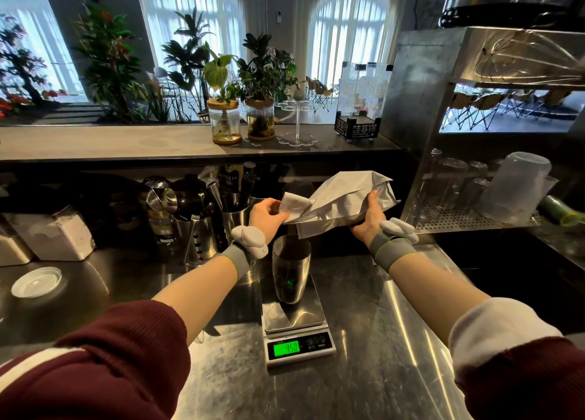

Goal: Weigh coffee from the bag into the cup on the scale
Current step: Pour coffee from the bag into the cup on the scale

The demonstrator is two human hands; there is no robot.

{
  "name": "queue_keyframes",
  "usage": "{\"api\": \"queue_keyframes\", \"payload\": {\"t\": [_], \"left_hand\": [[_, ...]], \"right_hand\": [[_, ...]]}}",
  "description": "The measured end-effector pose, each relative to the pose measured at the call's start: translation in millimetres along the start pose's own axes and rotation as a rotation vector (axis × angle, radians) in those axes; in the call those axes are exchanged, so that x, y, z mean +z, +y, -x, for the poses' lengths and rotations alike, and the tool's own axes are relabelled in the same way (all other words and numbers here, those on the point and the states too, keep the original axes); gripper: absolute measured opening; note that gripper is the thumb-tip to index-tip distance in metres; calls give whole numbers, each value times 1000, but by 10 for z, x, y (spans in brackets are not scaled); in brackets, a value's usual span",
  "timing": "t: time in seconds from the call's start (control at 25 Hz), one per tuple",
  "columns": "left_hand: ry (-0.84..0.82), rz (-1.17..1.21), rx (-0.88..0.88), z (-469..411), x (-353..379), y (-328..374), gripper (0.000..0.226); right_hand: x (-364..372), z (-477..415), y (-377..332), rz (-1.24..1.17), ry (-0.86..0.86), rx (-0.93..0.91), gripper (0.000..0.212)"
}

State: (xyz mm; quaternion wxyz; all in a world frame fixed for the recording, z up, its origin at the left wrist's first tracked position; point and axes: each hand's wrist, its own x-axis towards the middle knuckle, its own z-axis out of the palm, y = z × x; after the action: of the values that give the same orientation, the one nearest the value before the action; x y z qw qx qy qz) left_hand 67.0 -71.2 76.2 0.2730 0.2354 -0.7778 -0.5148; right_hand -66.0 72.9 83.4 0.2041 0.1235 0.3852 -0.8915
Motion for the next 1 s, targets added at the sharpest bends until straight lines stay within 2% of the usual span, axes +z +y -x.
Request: {"api": "queue_keyframes", "payload": {"t": [0.4, 1.0], "left_hand": [[-78, 101, -69, 39, -19, 12, 38], [-34, 86, -15, 25, -19, 59, 30]], "right_hand": [[-30, -37, -15, 22, 1, -28, 61], [-29, 11, -1, -10, 3, 1, 54]]}}
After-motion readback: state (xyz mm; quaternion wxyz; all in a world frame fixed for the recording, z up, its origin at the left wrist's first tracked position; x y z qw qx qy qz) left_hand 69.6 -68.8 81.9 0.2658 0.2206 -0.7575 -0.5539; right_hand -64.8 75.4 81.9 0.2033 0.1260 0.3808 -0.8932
